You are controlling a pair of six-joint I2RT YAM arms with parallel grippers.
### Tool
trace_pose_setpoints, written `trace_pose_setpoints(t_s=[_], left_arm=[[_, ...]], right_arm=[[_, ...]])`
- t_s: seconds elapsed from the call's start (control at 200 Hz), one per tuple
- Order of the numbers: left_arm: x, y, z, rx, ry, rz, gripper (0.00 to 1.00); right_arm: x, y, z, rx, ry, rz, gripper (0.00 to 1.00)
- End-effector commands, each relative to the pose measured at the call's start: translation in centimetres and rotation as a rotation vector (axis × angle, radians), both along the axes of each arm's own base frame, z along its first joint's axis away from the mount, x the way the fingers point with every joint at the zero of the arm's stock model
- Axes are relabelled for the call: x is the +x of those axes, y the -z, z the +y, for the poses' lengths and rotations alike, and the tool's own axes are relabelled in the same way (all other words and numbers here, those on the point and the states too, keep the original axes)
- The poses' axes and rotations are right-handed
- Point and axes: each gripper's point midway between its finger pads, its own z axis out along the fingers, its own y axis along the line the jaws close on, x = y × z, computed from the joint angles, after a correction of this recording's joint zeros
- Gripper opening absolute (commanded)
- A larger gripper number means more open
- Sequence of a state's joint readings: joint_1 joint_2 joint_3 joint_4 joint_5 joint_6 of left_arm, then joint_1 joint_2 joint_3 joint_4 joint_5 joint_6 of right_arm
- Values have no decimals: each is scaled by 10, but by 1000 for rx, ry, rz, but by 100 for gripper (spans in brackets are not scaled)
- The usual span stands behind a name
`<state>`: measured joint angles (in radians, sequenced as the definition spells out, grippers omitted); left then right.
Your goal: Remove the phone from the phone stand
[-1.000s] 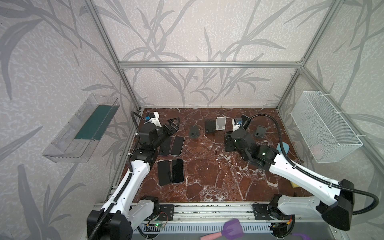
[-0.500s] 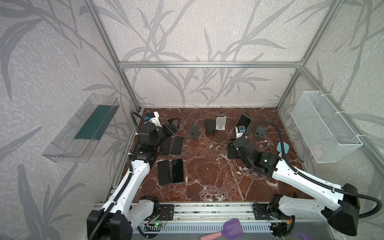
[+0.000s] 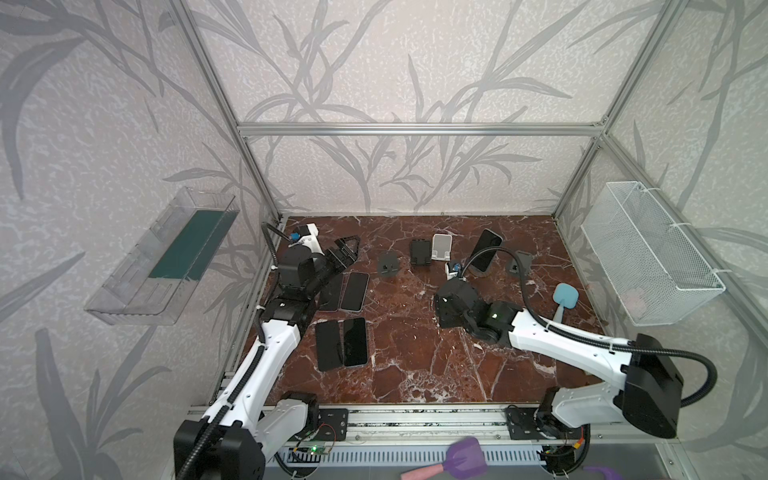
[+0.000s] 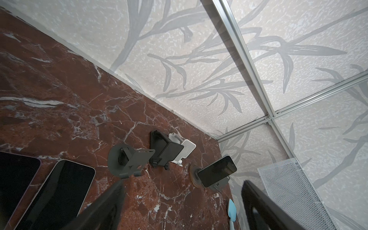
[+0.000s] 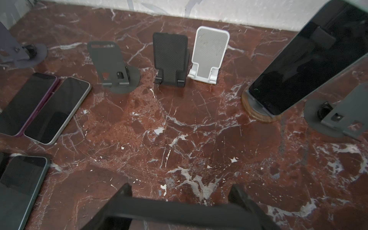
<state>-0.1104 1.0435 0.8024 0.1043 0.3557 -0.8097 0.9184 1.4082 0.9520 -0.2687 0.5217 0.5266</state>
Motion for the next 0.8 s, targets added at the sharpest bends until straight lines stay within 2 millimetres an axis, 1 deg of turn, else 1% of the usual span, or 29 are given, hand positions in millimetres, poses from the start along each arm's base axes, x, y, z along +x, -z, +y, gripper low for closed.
trace_pose_setpoints(t_s=[0.0,0.095,0.2,0.24,0.355,0.385,0.405,0.41,0.43,0.55,0.705,0.795], left_arm=[[1,-8,10,29,-34,-25,92],[3,-8,18,30,-54,-22,92],[4,-7,26,35,-77,-22,92],[5,-7,28,38,-82,-22,92],[5,-7,34,44,-97,-23,91],[5,-8,34,46,-98,-25,91],[5,-8,35,45,-101,-26,91],[5,-8,36,46,-102,-27,91],[6,-8,37,48,-105,-26,91],[8,-3,45,50,-128,-15,91],[13,3,45,53,-121,-3,91],[14,6,42,48,-107,5,89]], right_arm=[[12,-27,34,106,-30,-48,62],[14,-19,53,124,-63,-3,62],[15,-6,68,143,-86,49,62],[15,1,73,141,-97,72,62],[17,14,91,128,-134,128,62],[17,16,95,128,-143,139,62],[17,14,98,137,-150,141,62],[17,20,99,128,-151,152,62],[18,26,103,124,-156,165,62],[18,42,121,164,-174,220,62],[23,60,131,178,-163,245,62],[28,66,136,169,-159,246,62]])
